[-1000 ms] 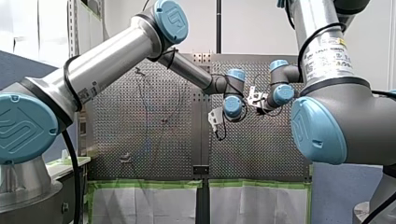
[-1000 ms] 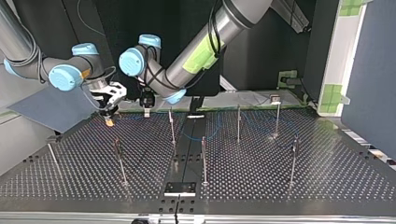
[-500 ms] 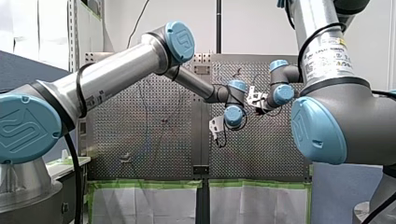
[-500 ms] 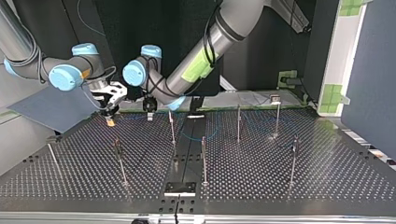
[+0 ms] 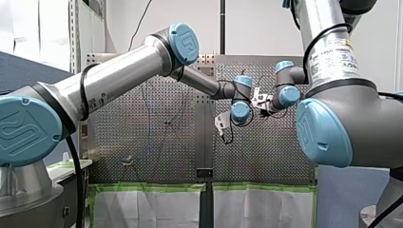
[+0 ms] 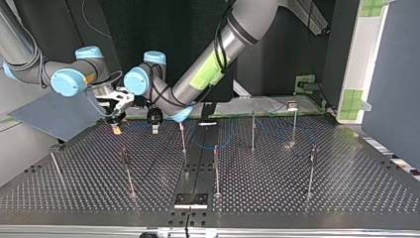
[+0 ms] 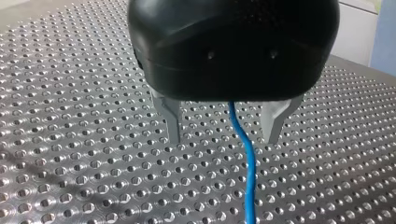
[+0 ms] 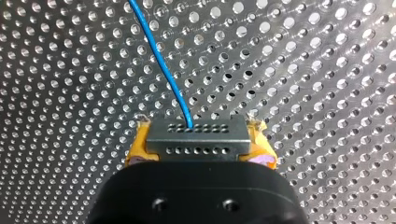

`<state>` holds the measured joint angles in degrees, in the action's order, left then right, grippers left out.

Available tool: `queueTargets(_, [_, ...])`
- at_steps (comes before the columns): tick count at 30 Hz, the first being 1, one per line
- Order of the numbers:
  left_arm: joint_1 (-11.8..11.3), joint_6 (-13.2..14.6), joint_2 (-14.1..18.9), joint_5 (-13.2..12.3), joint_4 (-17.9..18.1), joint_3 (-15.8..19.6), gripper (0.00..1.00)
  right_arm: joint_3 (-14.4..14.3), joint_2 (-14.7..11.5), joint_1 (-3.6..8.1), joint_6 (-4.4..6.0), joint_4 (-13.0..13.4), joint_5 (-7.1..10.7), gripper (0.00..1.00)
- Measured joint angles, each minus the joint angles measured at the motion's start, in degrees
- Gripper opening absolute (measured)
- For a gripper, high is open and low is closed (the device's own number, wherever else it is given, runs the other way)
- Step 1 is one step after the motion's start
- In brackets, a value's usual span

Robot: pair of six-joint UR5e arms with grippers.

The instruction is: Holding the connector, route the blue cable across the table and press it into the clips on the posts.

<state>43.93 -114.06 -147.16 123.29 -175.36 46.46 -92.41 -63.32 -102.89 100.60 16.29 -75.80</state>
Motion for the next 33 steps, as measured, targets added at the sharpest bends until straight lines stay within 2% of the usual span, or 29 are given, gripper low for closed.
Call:
queueTargets(1, [0.0, 0.1, 0.0, 0.0, -0.1, 0.0, 0.14, 0.0, 0.0, 0.00, 0.01, 0.0, 0.04, 0.00])
queueTargets(2, [0.0, 0.1, 0.0, 0.0, -0.2, 0.0, 0.04, 0.0, 0.0, 0.01, 0.01, 0.0, 0.08, 0.00])
queueTargets(4, [-0.1, 0.2, 0.0, -0.1, -0.5, 0.2, 0.00, 0.0, 0.0, 0.01, 0.01, 0.0, 0.18, 0.00])
queueTargets(11, [-0.4, -0.1, 0.0, -1.7, -0.7, 2.0, 0.00, 0.2, -0.1, 0.07, -0.07, -0.2, 0.47, 0.00])
queueTargets(16, [-0.3, -0.5, 0.9, -0.1, -2.2, 2.3, 0.00, 1.3, -0.4, 0.13, -0.20, -1.0, 0.84, 0.00])
queueTargets(21, [0.0, -0.6, 3.1, 2.1, -4.6, 2.3, 0.00, 2.9, -2.2, 0.17, -0.07, -2.9, 0.95, 0.00])
queueTargets(24, [0.4, -0.5, 4.7, 2.5, -6.2, 2.3, 0.00, 3.8, -3.5, 0.21, 0.23, -3.6, 1.30, 0.00])
queueTargets(27, [0.7, -0.3, 6.2, 2.6, -7.6, 2.3, 0.00, 5.0, -4.9, 0.24, 1.09, -4.7, 1.69, 0.00])
queueTargets(33, [1.3, 0.4, 9.2, 2.7, -9.4, 2.4, 0.00, 6.8, -8.0, 0.36, 2.03, -7.7, 1.89, 0.00])
